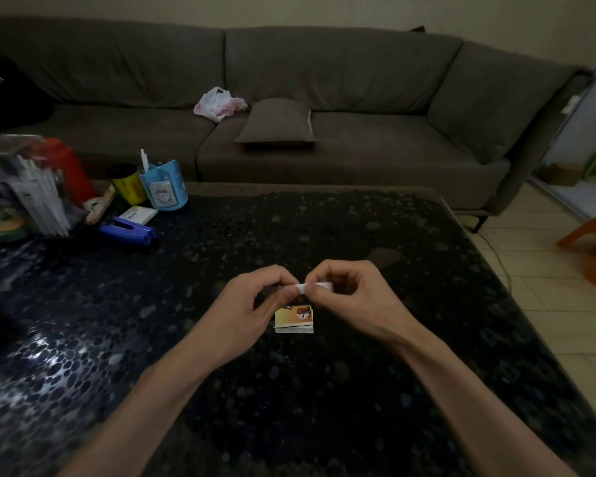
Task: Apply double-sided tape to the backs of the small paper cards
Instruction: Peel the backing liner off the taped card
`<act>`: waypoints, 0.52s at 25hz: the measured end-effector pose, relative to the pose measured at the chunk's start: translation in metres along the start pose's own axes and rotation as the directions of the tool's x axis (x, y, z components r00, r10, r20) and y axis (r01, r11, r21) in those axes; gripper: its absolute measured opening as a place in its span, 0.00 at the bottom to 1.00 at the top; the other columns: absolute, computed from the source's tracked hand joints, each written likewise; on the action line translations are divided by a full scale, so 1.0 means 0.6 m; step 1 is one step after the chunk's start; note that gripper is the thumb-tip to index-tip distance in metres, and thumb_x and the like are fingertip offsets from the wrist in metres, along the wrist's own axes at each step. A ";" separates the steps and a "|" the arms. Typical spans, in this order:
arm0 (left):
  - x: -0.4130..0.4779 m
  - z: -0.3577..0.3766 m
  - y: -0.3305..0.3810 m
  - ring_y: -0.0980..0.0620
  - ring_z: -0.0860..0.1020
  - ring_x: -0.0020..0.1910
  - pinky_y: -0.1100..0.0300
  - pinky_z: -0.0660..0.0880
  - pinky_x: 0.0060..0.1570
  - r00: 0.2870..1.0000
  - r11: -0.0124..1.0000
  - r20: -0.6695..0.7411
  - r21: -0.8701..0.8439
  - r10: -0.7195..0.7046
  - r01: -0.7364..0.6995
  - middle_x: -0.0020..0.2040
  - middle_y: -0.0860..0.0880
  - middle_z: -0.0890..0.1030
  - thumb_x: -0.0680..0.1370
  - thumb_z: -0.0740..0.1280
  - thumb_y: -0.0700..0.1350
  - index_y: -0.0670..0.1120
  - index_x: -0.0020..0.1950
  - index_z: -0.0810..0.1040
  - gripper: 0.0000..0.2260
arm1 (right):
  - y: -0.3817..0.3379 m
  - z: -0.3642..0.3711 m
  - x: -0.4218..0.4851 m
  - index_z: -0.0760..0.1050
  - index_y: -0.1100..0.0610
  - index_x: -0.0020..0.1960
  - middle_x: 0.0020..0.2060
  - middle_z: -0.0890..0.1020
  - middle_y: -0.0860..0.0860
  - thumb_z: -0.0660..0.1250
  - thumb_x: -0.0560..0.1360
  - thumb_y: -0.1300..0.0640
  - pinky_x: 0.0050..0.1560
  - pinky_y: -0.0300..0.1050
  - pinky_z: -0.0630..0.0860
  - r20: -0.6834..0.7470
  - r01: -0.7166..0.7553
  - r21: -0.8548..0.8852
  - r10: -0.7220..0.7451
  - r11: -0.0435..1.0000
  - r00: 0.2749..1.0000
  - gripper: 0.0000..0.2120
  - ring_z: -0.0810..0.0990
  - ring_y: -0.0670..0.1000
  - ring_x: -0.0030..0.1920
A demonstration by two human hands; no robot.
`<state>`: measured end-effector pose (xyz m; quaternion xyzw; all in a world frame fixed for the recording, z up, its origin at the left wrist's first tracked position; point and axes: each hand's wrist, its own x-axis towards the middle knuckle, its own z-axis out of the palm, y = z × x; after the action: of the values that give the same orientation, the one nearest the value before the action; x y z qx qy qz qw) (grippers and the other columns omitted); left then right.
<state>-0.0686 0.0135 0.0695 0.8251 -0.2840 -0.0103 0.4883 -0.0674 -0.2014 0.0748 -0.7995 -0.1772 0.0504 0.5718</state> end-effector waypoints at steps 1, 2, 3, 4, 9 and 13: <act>0.001 0.001 0.000 0.55 0.82 0.53 0.66 0.76 0.50 1.000 1.000 -0.002 -0.005 0.006 -0.006 0.49 0.57 0.84 0.81 0.63 0.54 0.54 0.54 0.83 0.10 | 0.000 -0.001 0.000 0.84 0.50 0.46 0.40 0.85 0.46 0.72 0.80 0.56 0.43 0.33 0.78 -0.008 0.005 -0.002 -0.005 1.000 1.000 0.04 0.83 0.42 0.42; 0.003 0.000 0.000 0.55 0.82 0.53 0.67 0.76 0.50 1.000 1.000 -0.007 -0.013 0.010 -0.010 0.49 0.57 0.84 0.81 0.62 0.55 0.55 0.55 0.83 0.11 | -0.001 -0.003 -0.001 0.84 0.49 0.46 0.40 0.84 0.45 0.72 0.80 0.56 0.43 0.33 0.78 -0.021 0.001 0.007 -0.001 1.000 1.000 0.05 0.83 0.42 0.42; 0.004 -0.004 0.000 0.55 0.82 0.52 0.67 0.76 0.48 1.000 1.000 -0.010 -0.021 0.012 -0.012 0.49 0.56 0.83 0.81 0.62 0.56 0.56 0.55 0.82 0.11 | -0.002 -0.006 -0.003 0.84 0.48 0.45 0.39 0.84 0.45 0.72 0.80 0.56 0.43 0.33 0.77 -0.037 -0.004 0.030 0.005 1.000 0.999 0.07 0.82 0.42 0.42; 0.005 -0.008 0.002 0.55 0.81 0.50 0.66 0.76 0.46 1.000 1.000 -0.007 -0.031 0.004 -0.004 0.49 0.55 0.83 0.81 0.62 0.57 0.58 0.55 0.82 0.11 | -0.003 -0.010 -0.004 0.84 0.47 0.44 0.39 0.84 0.45 0.71 0.80 0.57 0.44 0.33 0.77 -0.052 -0.011 0.063 0.015 0.998 0.999 0.08 0.82 0.42 0.42; 0.003 -0.014 0.000 0.62 0.80 0.45 0.73 0.73 0.44 1.000 1.000 0.030 -0.023 -0.008 0.008 0.45 0.60 0.83 0.82 0.63 0.52 0.59 0.51 0.82 0.08 | -0.006 -0.004 -0.013 0.84 0.48 0.45 0.37 0.84 0.43 0.70 0.81 0.58 0.41 0.29 0.76 -0.042 -0.035 0.038 0.036 0.999 0.998 0.09 0.82 0.39 0.40; -0.007 -0.007 0.004 0.57 0.82 0.47 0.66 0.77 0.47 1.000 1.000 0.016 0.005 -0.011 0.011 0.46 0.59 0.83 0.81 0.63 0.55 0.60 0.52 0.82 0.08 | -0.013 0.007 -0.018 0.83 0.49 0.46 0.39 0.85 0.40 0.67 0.82 0.59 0.40 0.28 0.76 -0.035 -0.022 0.007 0.022 1.000 0.999 0.10 0.83 0.38 0.41</act>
<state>-0.0720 0.0183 0.0726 0.8277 -0.2832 -0.0188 0.4841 -0.0806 -0.1994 0.0796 -0.8003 -0.1581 0.0430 0.5767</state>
